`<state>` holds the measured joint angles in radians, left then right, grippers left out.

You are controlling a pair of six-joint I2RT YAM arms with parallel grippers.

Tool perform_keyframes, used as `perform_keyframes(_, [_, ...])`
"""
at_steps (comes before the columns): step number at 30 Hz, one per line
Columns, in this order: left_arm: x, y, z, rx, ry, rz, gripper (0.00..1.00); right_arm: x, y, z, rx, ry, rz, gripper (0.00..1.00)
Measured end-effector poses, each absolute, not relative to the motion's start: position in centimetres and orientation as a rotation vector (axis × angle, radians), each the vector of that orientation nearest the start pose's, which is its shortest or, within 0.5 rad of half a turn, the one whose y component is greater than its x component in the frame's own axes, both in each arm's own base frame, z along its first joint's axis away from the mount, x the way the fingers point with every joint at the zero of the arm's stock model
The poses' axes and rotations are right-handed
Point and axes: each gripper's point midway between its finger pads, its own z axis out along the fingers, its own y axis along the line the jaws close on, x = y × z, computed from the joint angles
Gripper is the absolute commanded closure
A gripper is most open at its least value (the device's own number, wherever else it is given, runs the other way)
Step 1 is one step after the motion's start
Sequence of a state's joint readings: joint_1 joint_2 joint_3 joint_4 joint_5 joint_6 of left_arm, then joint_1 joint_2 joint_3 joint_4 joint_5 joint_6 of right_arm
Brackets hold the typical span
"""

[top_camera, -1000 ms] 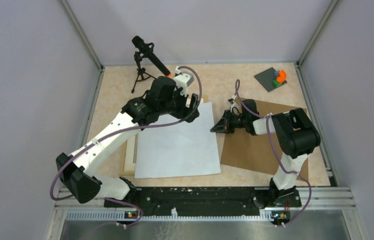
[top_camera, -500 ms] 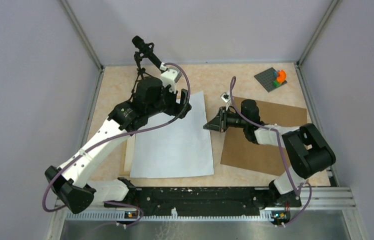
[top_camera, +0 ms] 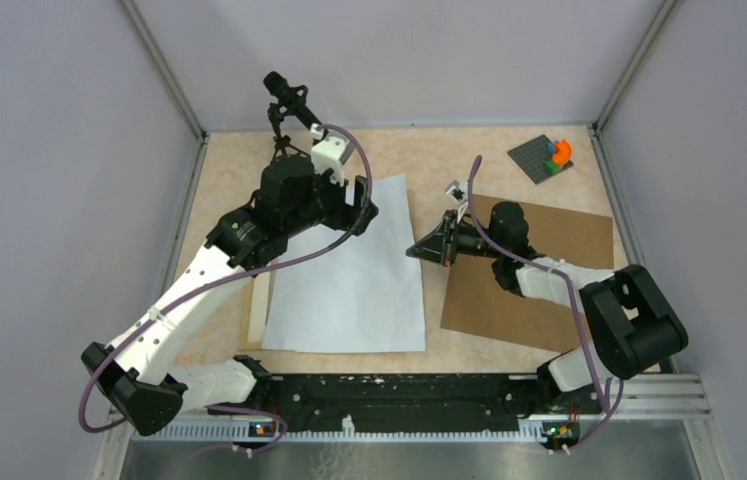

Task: Put the photo into the frame
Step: Turn over the photo from the photo frame.

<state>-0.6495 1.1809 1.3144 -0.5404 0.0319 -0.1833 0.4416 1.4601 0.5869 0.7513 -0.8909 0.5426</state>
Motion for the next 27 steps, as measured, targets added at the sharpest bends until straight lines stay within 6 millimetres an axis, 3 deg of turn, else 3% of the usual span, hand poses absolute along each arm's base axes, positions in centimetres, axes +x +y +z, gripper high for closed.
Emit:
perform_keyframes(8, [28.5,-23.2,31.4,0.486,1.961,-0.568,0.16,25.9,30.1,16.6,-0.682,1.738,1.510,1.00])
perform_keyframes(17, [28.5,-23.2,31.4,0.487,1.961,-0.568,0.16,25.5,30.5,18.0,-0.730,1.659,1.549,1.00])
perform_keyframes(27, [28.5,-23.2,31.4,0.484,1.961,-0.567,0.16,22.9,31.4,20.6,-0.827,1.559,1.625,1.00])
